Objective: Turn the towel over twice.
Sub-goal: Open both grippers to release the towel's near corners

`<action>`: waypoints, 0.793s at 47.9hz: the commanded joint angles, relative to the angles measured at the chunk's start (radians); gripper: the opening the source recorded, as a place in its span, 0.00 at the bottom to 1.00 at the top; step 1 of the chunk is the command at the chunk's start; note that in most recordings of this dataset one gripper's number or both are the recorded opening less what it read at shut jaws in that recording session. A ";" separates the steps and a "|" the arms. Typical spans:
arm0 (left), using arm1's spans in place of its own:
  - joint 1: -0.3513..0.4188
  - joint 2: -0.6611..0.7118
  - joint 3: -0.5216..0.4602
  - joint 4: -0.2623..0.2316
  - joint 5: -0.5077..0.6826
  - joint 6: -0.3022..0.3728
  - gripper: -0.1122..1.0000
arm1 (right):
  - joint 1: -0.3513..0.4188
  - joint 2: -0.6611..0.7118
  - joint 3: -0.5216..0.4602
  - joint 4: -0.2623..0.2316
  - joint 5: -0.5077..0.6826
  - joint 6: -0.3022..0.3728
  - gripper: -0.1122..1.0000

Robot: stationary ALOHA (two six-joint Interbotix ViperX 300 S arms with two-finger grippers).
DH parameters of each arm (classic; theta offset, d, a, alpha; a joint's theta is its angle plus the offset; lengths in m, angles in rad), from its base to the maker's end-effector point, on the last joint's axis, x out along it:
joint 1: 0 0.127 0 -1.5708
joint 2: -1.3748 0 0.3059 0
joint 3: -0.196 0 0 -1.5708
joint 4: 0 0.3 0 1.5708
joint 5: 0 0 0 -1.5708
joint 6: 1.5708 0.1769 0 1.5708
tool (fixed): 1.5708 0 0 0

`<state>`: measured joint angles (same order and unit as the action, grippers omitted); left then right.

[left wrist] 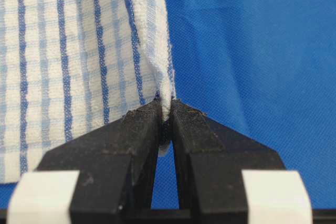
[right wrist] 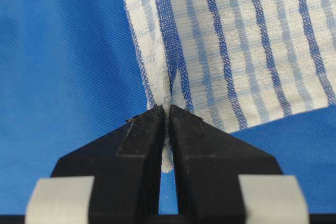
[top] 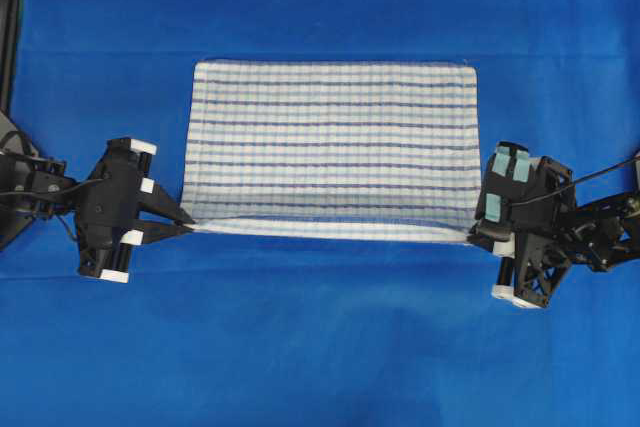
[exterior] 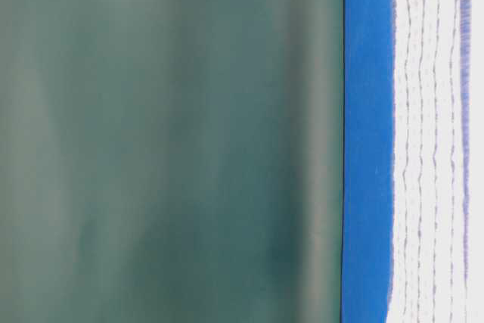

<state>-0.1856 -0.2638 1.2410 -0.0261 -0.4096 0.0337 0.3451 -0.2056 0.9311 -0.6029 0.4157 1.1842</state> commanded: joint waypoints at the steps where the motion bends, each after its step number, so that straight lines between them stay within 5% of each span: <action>1: -0.005 0.002 -0.028 -0.002 0.018 -0.002 0.14 | 0.006 -0.002 -0.009 0.002 -0.003 0.000 0.16; 18: -0.005 -0.008 -0.074 -0.002 0.140 -0.005 0.14 | -0.009 0.005 -0.018 -0.008 -0.003 0.000 0.17; 26: -0.005 -0.040 -0.089 -0.002 0.143 -0.006 0.15 | -0.009 0.009 -0.029 -0.008 0.003 0.000 0.59; 29: -0.006 -0.054 -0.091 -0.002 0.144 -0.006 0.24 | -0.009 0.009 -0.034 -0.008 0.003 -0.002 0.67; 38: -0.026 -0.115 -0.097 -0.002 0.215 -0.005 0.74 | -0.009 -0.009 -0.051 -0.012 0.015 -0.017 0.61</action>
<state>-0.2071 -0.3436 1.1628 -0.0261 -0.2224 0.0276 0.3375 -0.1902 0.9066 -0.6090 0.4249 1.1704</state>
